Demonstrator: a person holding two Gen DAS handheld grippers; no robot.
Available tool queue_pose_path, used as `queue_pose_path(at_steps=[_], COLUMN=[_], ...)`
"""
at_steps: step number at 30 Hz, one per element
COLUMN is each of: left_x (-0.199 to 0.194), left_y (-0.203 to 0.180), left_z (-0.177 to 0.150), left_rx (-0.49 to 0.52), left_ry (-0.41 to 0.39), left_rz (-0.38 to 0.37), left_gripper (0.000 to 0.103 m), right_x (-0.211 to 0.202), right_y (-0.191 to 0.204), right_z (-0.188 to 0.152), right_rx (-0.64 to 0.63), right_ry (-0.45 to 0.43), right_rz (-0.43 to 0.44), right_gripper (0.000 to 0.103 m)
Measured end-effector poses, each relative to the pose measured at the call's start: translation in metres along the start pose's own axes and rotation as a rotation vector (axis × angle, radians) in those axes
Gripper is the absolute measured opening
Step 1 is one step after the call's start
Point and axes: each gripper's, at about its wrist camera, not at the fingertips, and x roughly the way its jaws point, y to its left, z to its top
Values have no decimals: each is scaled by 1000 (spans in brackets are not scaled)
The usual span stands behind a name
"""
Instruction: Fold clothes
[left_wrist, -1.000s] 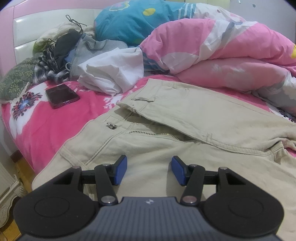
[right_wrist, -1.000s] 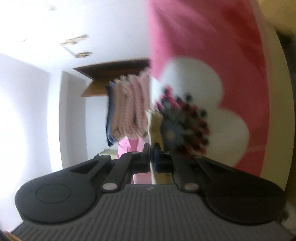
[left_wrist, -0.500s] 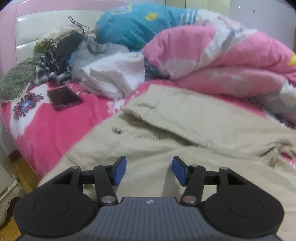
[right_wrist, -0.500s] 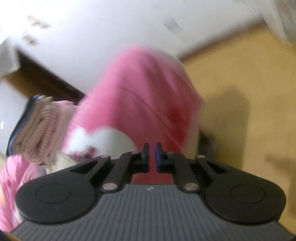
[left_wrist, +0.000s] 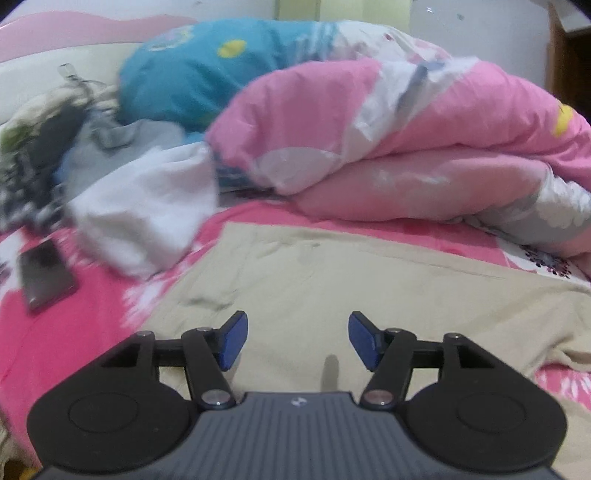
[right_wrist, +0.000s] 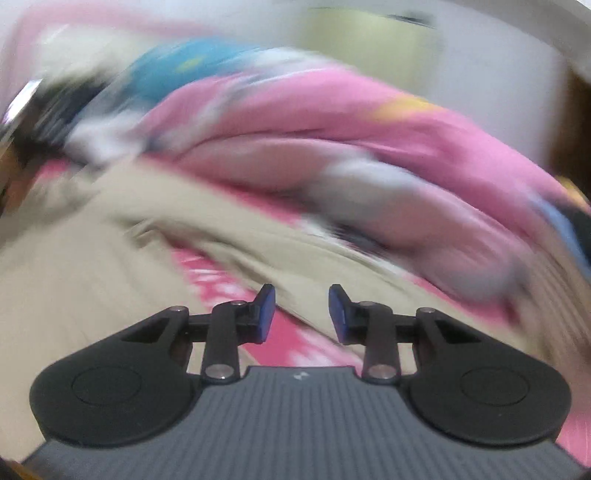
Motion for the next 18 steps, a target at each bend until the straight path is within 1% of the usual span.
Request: queue_pose_path(at_steps=[3, 5, 8, 9, 13, 14, 16, 18], left_x=[24, 38, 55, 60, 69, 70, 71, 71], left_y=[-17, -25, -28, -27, -25, -25, -24, -24], left_z=[7, 7, 2, 0, -4, -3, -3, -3], left_rx=[41, 70, 78, 71, 62, 63, 62, 59], left_ry=[8, 20, 42, 49, 39, 38, 37, 38], left_rz=[-27, -22, -10, -8, -1, 1, 1, -1], left_gripper=[62, 62, 62, 62, 62, 62, 62, 62], right_x=[60, 82, 114, 120, 142, 147, 155, 153], right_y=[26, 39, 57, 60, 70, 72, 74, 71], right_z=[21, 30, 35, 34, 29, 28, 26, 28], right_rx=[-183, -269, -399, -425, -528, -551, -570, -561], right_ry=[14, 17, 33, 42, 80, 88, 91, 86], right_rz=[82, 131, 175, 179, 197, 201, 199, 188], right_gripper=[28, 26, 22, 17, 10, 6, 4, 3])
